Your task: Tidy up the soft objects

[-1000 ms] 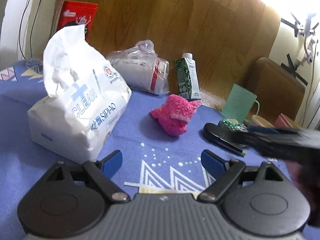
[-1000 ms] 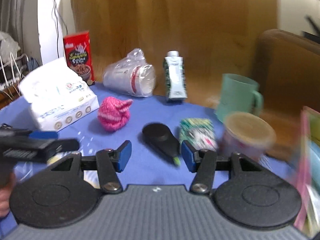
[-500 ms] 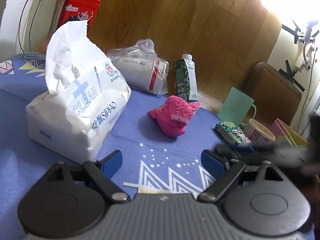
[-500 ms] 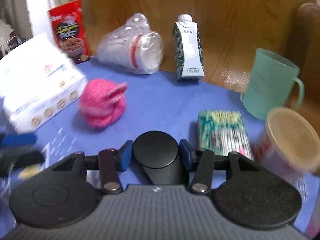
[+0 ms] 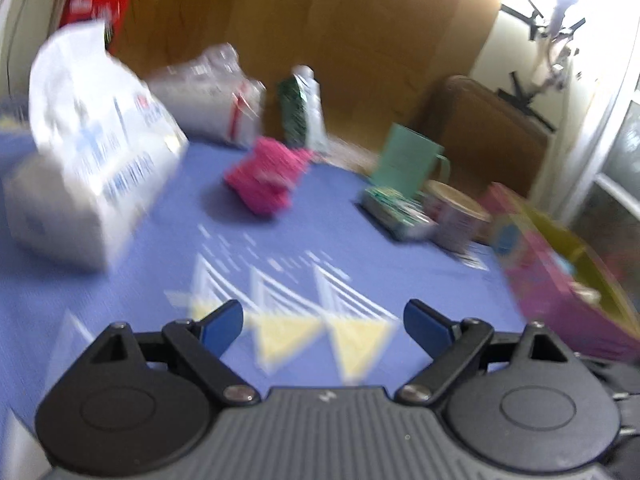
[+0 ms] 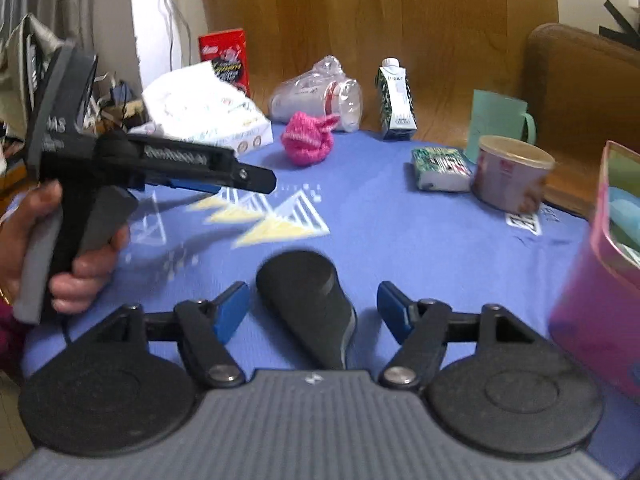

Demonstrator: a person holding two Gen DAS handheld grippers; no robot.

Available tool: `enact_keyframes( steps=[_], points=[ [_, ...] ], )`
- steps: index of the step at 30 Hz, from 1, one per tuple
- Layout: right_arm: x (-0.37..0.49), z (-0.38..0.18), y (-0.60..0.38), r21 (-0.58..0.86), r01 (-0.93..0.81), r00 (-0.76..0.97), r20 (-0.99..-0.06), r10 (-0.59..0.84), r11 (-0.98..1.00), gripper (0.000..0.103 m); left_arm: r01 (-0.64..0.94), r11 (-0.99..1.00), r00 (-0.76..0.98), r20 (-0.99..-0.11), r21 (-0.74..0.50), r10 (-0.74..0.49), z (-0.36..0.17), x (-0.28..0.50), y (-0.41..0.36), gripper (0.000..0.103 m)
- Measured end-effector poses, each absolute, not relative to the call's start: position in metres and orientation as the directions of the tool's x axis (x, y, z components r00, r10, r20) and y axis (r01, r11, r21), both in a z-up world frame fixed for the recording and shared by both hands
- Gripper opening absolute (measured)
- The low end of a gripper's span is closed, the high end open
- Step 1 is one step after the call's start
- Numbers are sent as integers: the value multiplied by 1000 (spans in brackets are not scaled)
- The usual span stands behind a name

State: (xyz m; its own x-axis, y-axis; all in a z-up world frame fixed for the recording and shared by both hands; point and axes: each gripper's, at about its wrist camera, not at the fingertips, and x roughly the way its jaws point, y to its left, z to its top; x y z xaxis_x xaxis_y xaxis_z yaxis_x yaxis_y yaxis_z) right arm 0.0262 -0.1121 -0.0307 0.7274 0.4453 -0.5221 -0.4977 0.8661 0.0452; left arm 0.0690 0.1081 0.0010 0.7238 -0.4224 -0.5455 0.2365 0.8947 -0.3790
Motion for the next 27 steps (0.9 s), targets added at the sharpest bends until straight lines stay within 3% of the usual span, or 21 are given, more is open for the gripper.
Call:
enact_keyframes(
  steps=[4,6,8,10,11,17,27],
  points=[
    [28,-35,-114,39,-512,721,-523,454,858,71,284,852,672,-543,-439,-504,5,46,90,87],
    [25,-35,-113,41,-523,718,-517,466,851,59,291,843,631,-572,-452,-524,3,44,77,83],
    [22,-36,-113,31,-520,727,-509,461,854,44,300,880,652,-594,-369,-471,3,39,60,82],
    [21,-36,-116,52,-518,726,-501,471,854,44,324,888,657,-597,-327,-459,2,35,46,75],
    [19,-37,-119,65,-517,726,-495,477,854,44,342,878,646,-595,-334,-478,2,34,41,63],
    [4,-29,-131,82,-481,765,-446,464,873,43,365,866,638,-586,-341,-499,16,31,18,62],
    [-12,13,-197,91,-331,902,-263,344,939,43,529,800,634,-494,-284,-595,77,47,-65,62]
  ],
)
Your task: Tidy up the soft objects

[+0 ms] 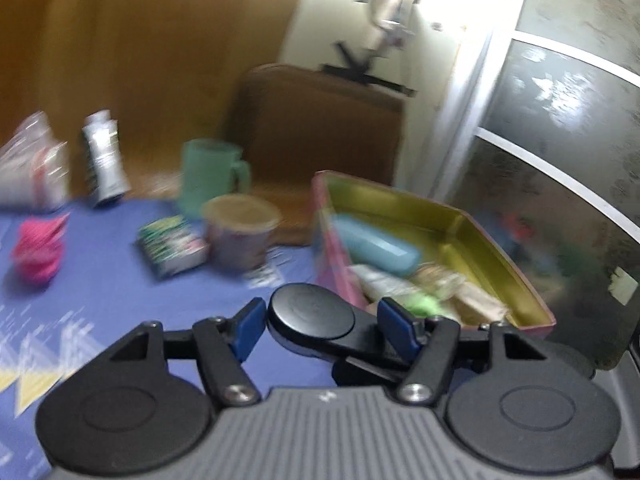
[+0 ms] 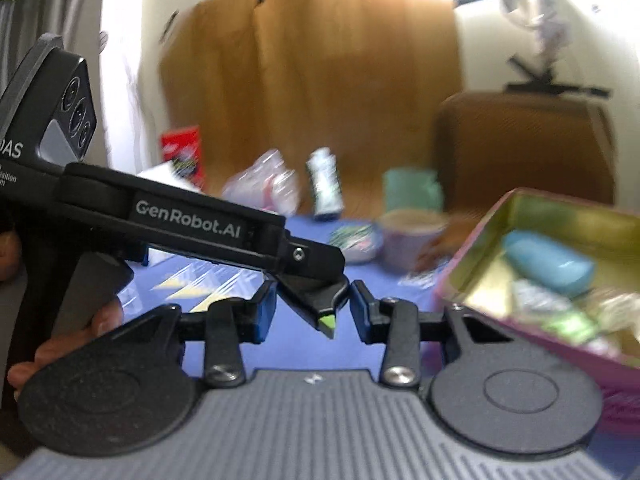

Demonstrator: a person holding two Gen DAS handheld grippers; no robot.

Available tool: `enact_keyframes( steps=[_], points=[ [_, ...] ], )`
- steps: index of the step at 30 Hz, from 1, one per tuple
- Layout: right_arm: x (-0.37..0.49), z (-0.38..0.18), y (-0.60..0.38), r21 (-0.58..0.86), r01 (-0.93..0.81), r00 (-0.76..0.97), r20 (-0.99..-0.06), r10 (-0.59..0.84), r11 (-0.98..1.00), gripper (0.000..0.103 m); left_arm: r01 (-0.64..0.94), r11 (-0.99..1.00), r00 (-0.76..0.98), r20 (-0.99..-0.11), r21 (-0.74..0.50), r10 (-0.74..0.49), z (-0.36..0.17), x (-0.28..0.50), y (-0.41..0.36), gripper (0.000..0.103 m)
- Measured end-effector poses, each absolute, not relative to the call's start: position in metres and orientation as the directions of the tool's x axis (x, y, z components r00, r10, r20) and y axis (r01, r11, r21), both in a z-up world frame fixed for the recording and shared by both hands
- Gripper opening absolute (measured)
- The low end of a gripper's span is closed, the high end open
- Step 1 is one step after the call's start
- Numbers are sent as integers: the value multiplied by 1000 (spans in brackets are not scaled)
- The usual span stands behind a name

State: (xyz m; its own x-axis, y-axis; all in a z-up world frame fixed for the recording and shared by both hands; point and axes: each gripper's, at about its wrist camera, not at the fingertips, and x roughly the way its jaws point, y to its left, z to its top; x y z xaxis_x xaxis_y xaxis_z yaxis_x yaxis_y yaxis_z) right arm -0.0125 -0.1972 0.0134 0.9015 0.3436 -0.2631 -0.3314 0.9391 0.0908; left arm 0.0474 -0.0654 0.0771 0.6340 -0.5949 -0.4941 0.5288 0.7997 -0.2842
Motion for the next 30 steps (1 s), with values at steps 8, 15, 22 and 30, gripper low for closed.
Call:
enact_keyframes(
  steps=[8,15,22,30],
  points=[
    [-13,12,-273,146,-138,954,-247,171,980,43,636,722,536,-518,-270,-666,75,73,-166,62],
    [3,-5,-320,160,22,954,-299,28,987,43,650,727,527,-558,-222,-642,61,85,-213,65],
    [-4,-9,-347,249,113,963,-267,-44,962,45,611,759,567,-544,-227,-619,63,90,-183,65],
    [0,9,-304,199,-8,970,-238,56,980,45,495,843,659,-542,-210,-522,49,92,-88,71]
  ],
)
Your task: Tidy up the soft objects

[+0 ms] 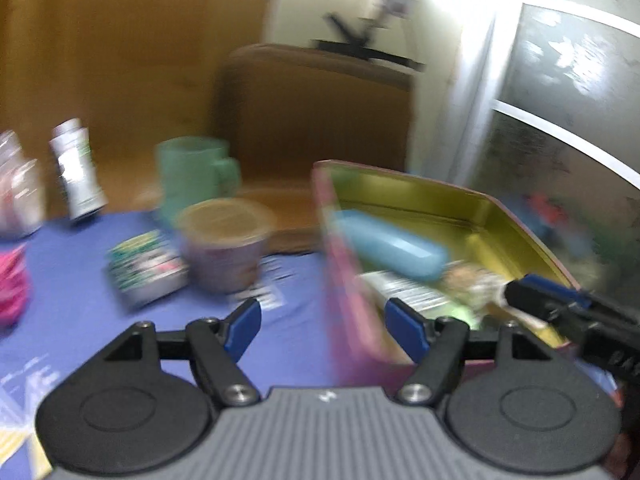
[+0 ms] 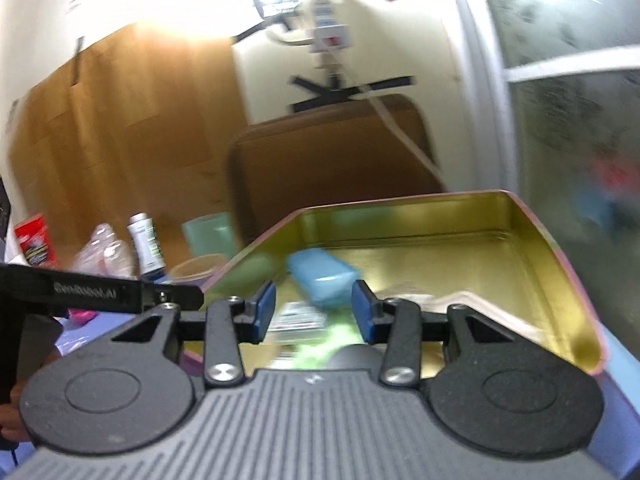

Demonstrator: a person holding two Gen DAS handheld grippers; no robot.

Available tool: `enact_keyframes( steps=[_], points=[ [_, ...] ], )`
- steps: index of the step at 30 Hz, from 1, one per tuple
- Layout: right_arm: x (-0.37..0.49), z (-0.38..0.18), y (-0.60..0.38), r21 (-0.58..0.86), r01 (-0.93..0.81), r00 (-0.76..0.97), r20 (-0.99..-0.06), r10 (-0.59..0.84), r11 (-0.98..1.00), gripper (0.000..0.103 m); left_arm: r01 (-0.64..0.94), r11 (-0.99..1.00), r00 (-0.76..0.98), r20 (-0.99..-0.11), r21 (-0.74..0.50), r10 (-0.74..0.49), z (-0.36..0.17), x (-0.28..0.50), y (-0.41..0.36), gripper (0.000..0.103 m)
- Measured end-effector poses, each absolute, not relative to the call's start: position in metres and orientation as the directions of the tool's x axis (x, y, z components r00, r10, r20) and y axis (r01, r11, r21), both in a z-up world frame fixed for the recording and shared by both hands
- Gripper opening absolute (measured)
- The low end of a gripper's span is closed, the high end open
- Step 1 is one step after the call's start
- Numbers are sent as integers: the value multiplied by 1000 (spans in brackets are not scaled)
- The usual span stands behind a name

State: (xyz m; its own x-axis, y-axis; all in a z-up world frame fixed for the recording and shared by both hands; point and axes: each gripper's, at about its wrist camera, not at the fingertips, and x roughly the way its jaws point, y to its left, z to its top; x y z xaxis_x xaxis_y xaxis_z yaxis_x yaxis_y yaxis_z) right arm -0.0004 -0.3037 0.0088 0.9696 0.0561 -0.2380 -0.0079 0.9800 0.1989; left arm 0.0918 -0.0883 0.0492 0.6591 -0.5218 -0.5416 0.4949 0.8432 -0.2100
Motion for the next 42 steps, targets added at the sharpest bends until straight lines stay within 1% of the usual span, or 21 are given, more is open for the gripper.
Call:
enact_keyframes(
  steps=[2,5,7,10,12,13,14,18,19,20,21,23,25,27,28,31,33,34,35,40,42],
  points=[
    [5,14,-284,174,-64,965,-239,105,983,45,441,874,687,-549,-205,-476,41,93,-56,71],
    [18,20,-250,142,-160,947,-257,193,977,45,330,929,731,-577,-168,-364,25,100,-5,72],
    [32,21,-226,129,-224,923,-289,253,966,45,237,965,761,-595,-114,-258,15,105,28,71],
    [60,20,-188,115,-303,880,-346,324,946,45,132,990,799,-587,-44,-132,5,108,61,72],
    [88,19,-161,88,-341,850,-396,347,936,45,97,992,798,-590,-79,-125,-3,110,78,73],
    [104,19,-147,67,-360,834,-425,353,931,45,101,984,790,-589,-147,-170,-3,112,87,74],
    [123,21,-135,42,-370,824,-447,349,928,44,102,980,803,-567,-173,-184,-1,111,91,75],
    [206,33,-99,-7,-379,770,-558,311,925,46,105,980,825,-535,-170,-181,1,107,96,76],
    [226,34,-92,-4,-379,747,-591,303,926,49,112,980,827,-532,-165,-184,2,106,96,76],
    [246,33,-85,0,-386,713,-634,298,923,55,118,980,827,-529,-162,-188,2,105,97,76],
    [263,31,-79,-11,-377,689,-672,273,926,58,122,979,827,-528,-161,-190,2,106,96,76],
    [287,26,-70,-69,-345,666,-721,192,936,59,129,978,826,-528,-165,-198,1,107,96,78],
    [303,21,-64,-102,-344,632,-760,150,933,59,131,976,824,-528,-174,-205,1,105,95,81],
    [313,13,-60,-148,-338,604,-792,93,929,66,133,975,822,-529,-181,-210,1,105,95,83],
    [315,9,-60,-161,-342,589,-804,78,926,67,132,974,822,-530,-183,-211,0,106,96,84],
    [310,4,-59,-188,-345,597,-800,61,920,67,126,974,822,-529,-189,-209,1,105,97,85],
    [301,4,-60,-182,-359,608,-790,82,915,61,118,973,828,-521,-197,-206,1,104,99,86],
    [294,4,-59,-190,-372,614,-784,87,908,56,110,972,834,-513,-208,-204,2,104,102,86],
    [286,4,-59,-194,-387,618,-780,98,902,54,100,970,838,-506,-221,-202,3,103,105,87],
    [227,1,-64,-169,-449,648,-737,189,877,53,57,948,837,-503,-312,-216,2,106,124,87],
    [191,-3,-66,-190,-480,669,-710,217,856,53,61,947,838,-500,-315,-220,2,105,124,87]
  ],
)
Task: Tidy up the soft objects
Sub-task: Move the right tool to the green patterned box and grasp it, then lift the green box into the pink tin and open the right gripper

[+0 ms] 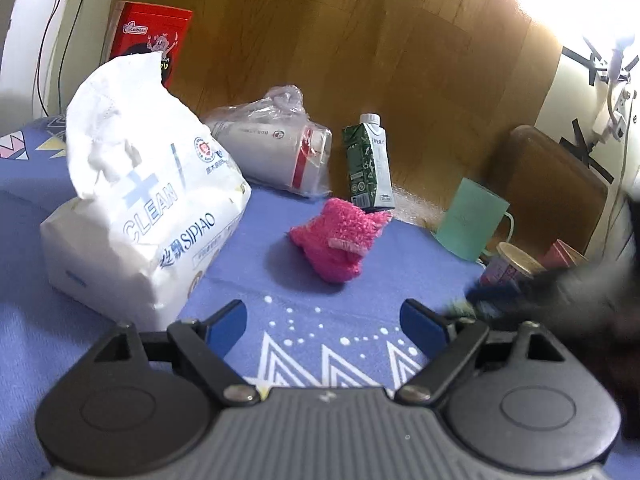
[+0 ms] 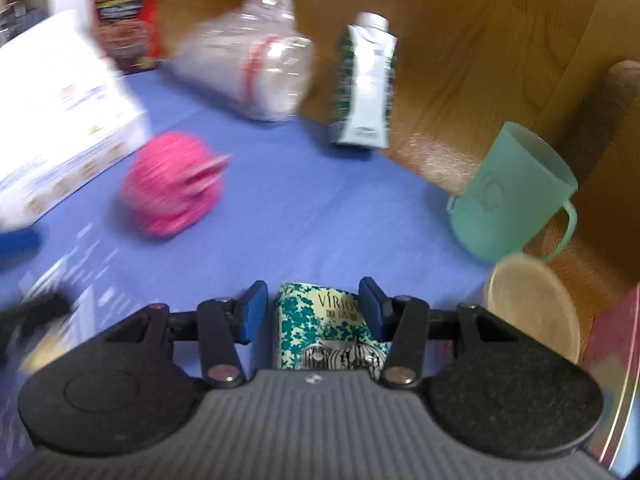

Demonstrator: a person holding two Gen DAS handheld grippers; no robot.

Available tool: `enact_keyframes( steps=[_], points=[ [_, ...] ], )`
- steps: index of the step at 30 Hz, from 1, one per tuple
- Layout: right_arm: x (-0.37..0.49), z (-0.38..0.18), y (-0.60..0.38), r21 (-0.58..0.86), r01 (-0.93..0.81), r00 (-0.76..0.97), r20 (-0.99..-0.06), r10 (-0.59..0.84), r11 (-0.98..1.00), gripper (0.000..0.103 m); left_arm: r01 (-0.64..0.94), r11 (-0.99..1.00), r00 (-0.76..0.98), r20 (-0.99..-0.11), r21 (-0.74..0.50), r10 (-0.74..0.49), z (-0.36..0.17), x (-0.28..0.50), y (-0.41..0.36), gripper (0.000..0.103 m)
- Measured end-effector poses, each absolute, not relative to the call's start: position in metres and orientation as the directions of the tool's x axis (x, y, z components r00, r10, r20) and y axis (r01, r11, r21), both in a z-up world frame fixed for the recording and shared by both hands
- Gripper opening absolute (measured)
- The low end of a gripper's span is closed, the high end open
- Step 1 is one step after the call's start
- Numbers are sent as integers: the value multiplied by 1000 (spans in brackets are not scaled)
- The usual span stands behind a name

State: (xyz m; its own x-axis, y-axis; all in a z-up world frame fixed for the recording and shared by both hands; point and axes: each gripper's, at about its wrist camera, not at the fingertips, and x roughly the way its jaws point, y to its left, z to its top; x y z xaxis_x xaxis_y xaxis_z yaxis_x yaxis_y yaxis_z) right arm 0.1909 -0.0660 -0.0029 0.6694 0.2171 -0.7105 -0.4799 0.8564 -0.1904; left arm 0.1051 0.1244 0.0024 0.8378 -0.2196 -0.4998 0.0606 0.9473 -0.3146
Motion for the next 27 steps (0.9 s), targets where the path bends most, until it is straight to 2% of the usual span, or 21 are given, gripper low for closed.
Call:
enact_keyframes(
  steps=[6,10,13,16,21,27],
  points=[
    [91,-9,-77,-154,-536,689,-647,326,830,55,119,954,833,-495,-277,-247,4,101,113,87],
    [49,-11,-86,-139,-553,699,-613,367,821,60,177,959,821,-504,-223,-269,5,95,99,87],
    [24,-6,-98,-116,-537,733,-555,393,836,62,222,944,794,-517,-245,-321,4,82,95,87],
    [1,-6,-117,-118,-495,795,-461,394,861,81,248,913,760,-519,-323,-390,3,65,94,87],
    [0,-21,-129,-81,-479,786,-483,386,874,81,328,866,707,-510,-378,-490,8,41,77,86],
    [-3,-32,-140,-20,-485,761,-502,411,874,81,400,843,612,-579,-361,-538,-1,25,36,76]
  ],
)
